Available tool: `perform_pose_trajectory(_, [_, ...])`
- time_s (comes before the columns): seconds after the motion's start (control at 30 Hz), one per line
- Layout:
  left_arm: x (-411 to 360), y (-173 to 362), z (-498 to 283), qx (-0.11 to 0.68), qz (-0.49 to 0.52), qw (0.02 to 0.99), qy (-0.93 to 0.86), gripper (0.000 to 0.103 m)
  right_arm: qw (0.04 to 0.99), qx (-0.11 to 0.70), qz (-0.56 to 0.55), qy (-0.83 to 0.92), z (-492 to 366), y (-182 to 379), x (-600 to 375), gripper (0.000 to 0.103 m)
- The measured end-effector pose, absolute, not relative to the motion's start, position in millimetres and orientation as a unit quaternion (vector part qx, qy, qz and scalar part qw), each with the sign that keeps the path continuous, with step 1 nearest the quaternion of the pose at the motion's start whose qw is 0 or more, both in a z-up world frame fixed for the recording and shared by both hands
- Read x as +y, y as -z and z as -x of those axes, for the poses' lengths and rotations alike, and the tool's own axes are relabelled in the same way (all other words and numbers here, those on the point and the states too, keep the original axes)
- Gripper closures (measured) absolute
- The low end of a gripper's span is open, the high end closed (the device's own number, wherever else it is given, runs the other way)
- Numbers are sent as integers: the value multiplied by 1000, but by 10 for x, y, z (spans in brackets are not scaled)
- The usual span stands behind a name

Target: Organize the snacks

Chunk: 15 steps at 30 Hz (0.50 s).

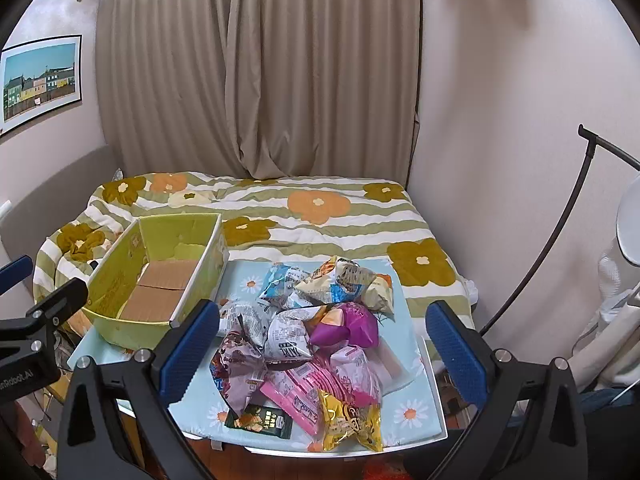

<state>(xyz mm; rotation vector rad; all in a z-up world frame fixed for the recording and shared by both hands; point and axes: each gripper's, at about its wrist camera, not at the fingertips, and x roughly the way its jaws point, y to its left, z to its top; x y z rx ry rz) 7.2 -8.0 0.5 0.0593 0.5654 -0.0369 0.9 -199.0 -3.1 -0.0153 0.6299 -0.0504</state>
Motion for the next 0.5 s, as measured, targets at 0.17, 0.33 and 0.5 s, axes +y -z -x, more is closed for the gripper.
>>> perform_pose_trajectory(0.17, [-79, -23, -101, 279, -30, 960, 21, 1, 950, 311, -1, 26, -52, 25, -2010, 0])
perform_pose_trajectory(0.33, [-78, -37, -113, 280, -30, 959, 21, 1, 950, 311, -2, 27, -58, 37, -2015, 0])
perform_pose_trajectory(0.5, [-78, -36, -113, 280, -29, 959, 20, 1, 950, 311, -1, 29, -62, 31, -2013, 0])
